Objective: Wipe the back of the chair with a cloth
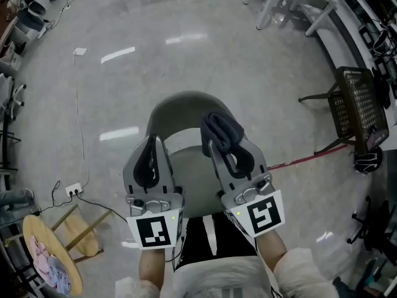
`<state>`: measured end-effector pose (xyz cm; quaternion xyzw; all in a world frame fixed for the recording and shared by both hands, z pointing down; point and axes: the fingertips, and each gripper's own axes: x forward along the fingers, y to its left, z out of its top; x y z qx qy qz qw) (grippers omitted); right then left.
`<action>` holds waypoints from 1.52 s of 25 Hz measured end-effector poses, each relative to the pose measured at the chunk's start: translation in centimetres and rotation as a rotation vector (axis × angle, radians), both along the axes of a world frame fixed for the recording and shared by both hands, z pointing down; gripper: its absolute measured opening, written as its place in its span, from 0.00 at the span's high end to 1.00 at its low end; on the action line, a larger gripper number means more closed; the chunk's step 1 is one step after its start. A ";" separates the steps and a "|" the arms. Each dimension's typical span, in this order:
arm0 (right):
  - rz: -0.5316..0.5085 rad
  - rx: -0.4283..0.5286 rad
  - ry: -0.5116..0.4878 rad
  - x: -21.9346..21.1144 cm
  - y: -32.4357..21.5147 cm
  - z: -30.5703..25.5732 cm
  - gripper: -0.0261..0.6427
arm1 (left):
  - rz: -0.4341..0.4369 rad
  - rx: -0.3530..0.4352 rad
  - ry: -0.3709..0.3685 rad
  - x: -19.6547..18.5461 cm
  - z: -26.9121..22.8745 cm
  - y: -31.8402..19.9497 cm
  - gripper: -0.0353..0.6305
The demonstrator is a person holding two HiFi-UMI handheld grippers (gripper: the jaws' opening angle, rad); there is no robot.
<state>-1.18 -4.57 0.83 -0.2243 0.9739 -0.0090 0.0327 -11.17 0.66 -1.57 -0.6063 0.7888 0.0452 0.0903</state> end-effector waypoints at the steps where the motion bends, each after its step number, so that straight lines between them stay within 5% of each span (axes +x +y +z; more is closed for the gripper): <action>1: -0.009 -0.021 0.006 -0.5 0.0 1.7 0.87 | -0.006 -0.017 0.005 -0.2 1.9 -0.3 0.92; 8: -0.036 -0.051 0.063 -3.5 -2.6 12.0 0.87 | -0.026 -0.083 0.049 -1.6 12.8 -3.2 0.92; 13: -0.036 -0.075 0.092 -3.9 -3.0 16.8 0.87 | -0.034 -0.068 0.063 -1.3 16.6 -3.3 0.92; 19: -0.025 -0.088 0.105 -3.6 -3.3 19.0 0.87 | -0.073 -0.112 0.171 -1.0 20.5 -1.5 0.92; 31: -0.278 -0.128 -0.011 -15.6 -0.5 18.2 0.87 | -0.241 -0.113 0.183 -5.8 21.5 3.0 0.92; 38: -0.381 -0.155 0.035 -20.3 2.0 20.6 0.87 | -0.332 -0.140 0.193 -8.5 23.0 5.6 0.92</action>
